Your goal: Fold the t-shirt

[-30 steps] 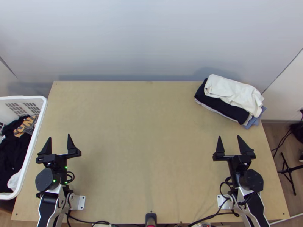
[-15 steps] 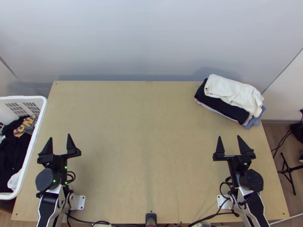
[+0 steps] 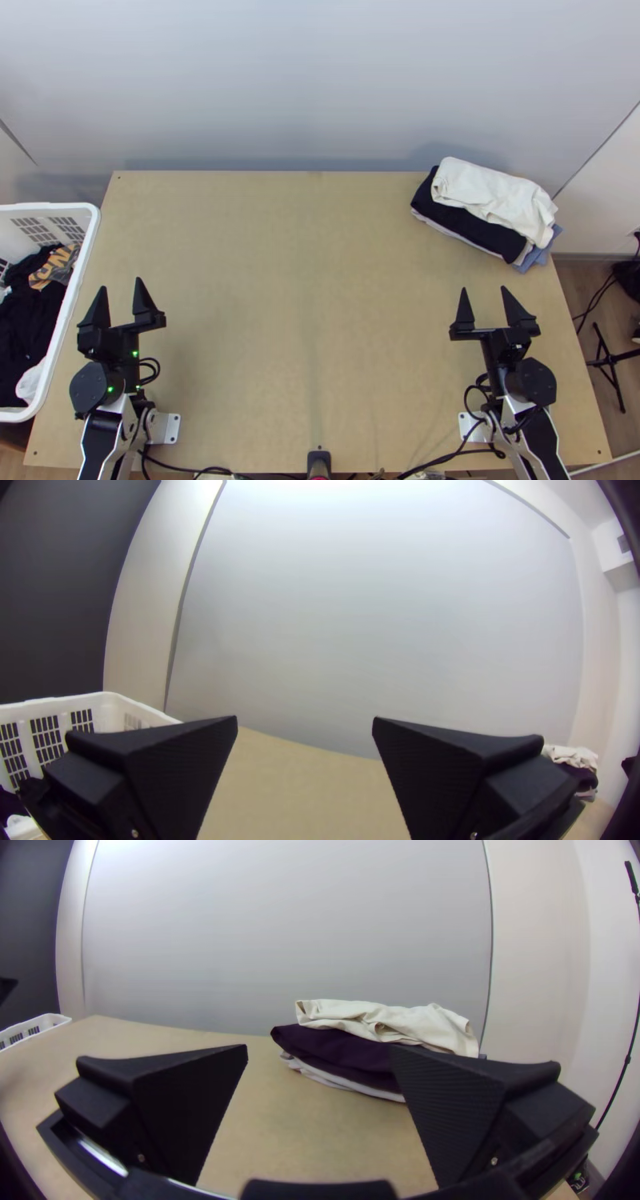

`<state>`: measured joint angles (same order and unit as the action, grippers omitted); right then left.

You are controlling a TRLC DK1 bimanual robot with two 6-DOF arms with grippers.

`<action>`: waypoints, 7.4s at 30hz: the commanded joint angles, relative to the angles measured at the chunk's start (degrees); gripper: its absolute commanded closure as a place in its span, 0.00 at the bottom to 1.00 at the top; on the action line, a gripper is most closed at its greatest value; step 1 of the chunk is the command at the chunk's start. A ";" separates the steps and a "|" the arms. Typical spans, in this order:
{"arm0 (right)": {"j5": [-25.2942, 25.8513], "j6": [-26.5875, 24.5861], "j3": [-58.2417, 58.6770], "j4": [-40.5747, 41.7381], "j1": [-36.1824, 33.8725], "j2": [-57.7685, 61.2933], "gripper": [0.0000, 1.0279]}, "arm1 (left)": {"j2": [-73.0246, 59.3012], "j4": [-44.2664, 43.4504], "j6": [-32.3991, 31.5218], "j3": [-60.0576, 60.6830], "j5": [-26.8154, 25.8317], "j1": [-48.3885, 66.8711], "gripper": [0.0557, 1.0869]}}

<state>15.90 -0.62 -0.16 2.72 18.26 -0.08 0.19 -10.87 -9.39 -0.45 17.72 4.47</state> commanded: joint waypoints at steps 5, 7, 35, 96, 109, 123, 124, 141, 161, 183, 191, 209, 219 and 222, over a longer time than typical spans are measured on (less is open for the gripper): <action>0.01 0.01 -0.01 0.00 0.02 -0.01 0.04 | -0.10 -6.35 13.08 -5.97 -1.54 1.24 0.05; 0.01 0.01 -0.01 0.00 0.02 -0.01 0.04 | -0.36 -2.40 13.43 -10.36 -2.07 1.51 0.05; 0.01 0.01 -0.01 0.00 0.02 -0.01 0.04 | -69.36 67.74 8.51 -91.13 -29.40 -53.60 0.05; 0.01 0.01 -0.01 0.00 0.02 -0.01 0.04 | -152.59 57.98 32.50 -120.75 -14.64 -70.30 0.97; 0.01 0.01 -0.01 0.00 0.02 -0.01 0.04 | -126.05 58.33 17.56 -130.68 -22.29 -64.59 0.97; 0.01 0.01 -0.01 0.00 0.02 -0.01 0.04 | -94.49 67.48 10.27 -125.76 -31.78 -48.50 0.97; 0.01 0.01 -0.01 0.00 0.02 -0.01 0.04 | -93.00 68.44 10.00 -125.50 -31.78 -46.66 0.97; 0.01 0.01 -0.01 0.00 0.02 -0.01 0.04 | -74.54 73.10 1.39 -100.63 -23.78 0.80 0.97; 0.01 0.01 -0.01 0.00 0.02 -0.01 0.04 | -91.77 58.51 -10.48 -101.77 -8.40 45.19 0.97; 0.01 0.01 -0.01 0.00 0.02 -0.01 0.04 | -76.39 51.74 -12.76 -112.84 -4.97 43.17 0.97; 0.01 0.01 -0.01 0.00 0.02 -0.01 0.04 | -65.05 42.51 -11.97 -103.70 -4.88 36.22 0.97; 0.01 0.01 -0.01 0.00 0.02 0.08 0.04 | -59.69 26.69 -3.71 -51.14 -18.15 3.18 0.97; 0.01 0.01 -0.01 0.00 0.02 -0.01 0.04 | -60.30 19.84 -1.60 -37.61 -18.15 -2.89 0.97; 0.01 0.01 -0.01 0.00 0.02 -0.01 0.04 | -61.88 18.96 -1.60 -36.55 -18.07 -6.14 0.97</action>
<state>15.90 -0.62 -0.16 2.70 18.26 -0.08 -60.05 11.35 -11.60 -43.20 -0.23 4.16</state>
